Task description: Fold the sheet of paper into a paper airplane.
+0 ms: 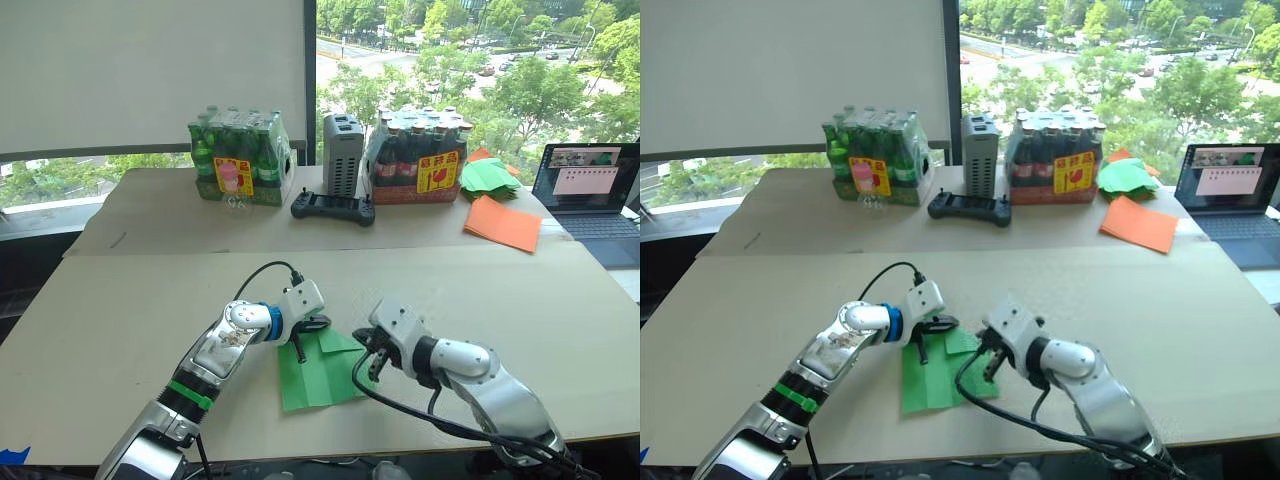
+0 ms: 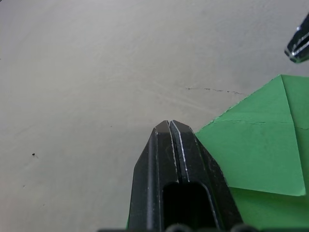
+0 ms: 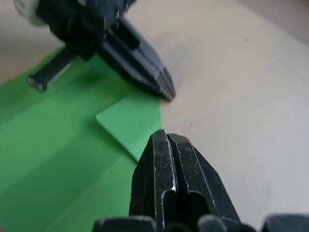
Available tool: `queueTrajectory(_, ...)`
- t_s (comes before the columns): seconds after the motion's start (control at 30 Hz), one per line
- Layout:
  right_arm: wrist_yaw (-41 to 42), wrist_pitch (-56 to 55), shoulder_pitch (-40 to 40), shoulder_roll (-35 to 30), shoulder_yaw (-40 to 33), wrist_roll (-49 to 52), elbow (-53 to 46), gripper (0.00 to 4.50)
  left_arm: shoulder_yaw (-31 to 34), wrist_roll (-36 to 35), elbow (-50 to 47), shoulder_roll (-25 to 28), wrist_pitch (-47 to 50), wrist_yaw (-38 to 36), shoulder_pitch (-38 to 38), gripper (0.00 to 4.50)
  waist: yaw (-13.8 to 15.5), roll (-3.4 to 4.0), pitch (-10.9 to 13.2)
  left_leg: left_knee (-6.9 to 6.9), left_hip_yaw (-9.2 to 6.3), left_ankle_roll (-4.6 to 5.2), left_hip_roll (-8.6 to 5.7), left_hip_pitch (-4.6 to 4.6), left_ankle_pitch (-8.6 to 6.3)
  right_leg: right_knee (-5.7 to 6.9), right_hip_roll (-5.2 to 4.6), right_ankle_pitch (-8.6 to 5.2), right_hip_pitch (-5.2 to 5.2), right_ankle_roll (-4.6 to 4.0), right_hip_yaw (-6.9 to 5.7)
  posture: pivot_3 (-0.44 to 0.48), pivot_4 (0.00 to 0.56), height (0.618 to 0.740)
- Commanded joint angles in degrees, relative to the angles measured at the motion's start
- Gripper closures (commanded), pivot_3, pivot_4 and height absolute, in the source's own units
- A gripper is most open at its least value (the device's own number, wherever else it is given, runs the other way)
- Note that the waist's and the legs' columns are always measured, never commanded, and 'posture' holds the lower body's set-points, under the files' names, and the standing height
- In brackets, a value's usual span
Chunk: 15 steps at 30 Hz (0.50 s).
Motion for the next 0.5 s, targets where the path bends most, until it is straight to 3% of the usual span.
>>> queueTrajectory(0.03, -0.61, -1.51, -1.5, 1.06, 1.43, 0.72, 0.16, 4.47, -0.56, 2.09, 1.93, 0.74, 0.85, 0.58, 0.87, 4.5, 0.02, 0.0, 0.0, -0.01, 0.0, -0.02, 0.0, 0.0, 0.01, -0.01, 0.0, 0.0, 0.0, 0.0, 0.0, 0.0, 0.15, 0.707)
queueTrajectory(0.4, -1.56, -6.93, -5.26, 2.95, 8.33, -3.47, 14.28, 4.47, 1.23, 1.65, -1.94, 1.6, 2.74, 2.01, 1.74, 4.5, -0.28, 0.02, 0.02, -0.06, 0.0, -0.12, -0.01, -0.03, 0.07, -0.02, 0.0, 0.01, -0.08, -0.03, 0.01, 0.0, 0.15, 0.707)
queueTrajectory(0.5, -1.17, -6.38, -4.88, 2.36, 10.3, -4.76, 17.37, 4.47, 4.44, -0.27, -5.18, 1.94, 5.61, 3.19, 2.41, 4.5, -0.89, 0.02, 0.01, -0.1, 0.01, -0.12, 0.01, -0.02, 0.07, -0.01, 0.01, 0.01, -0.09, -0.03, 0.02, 0.0, 0.15, 0.707)
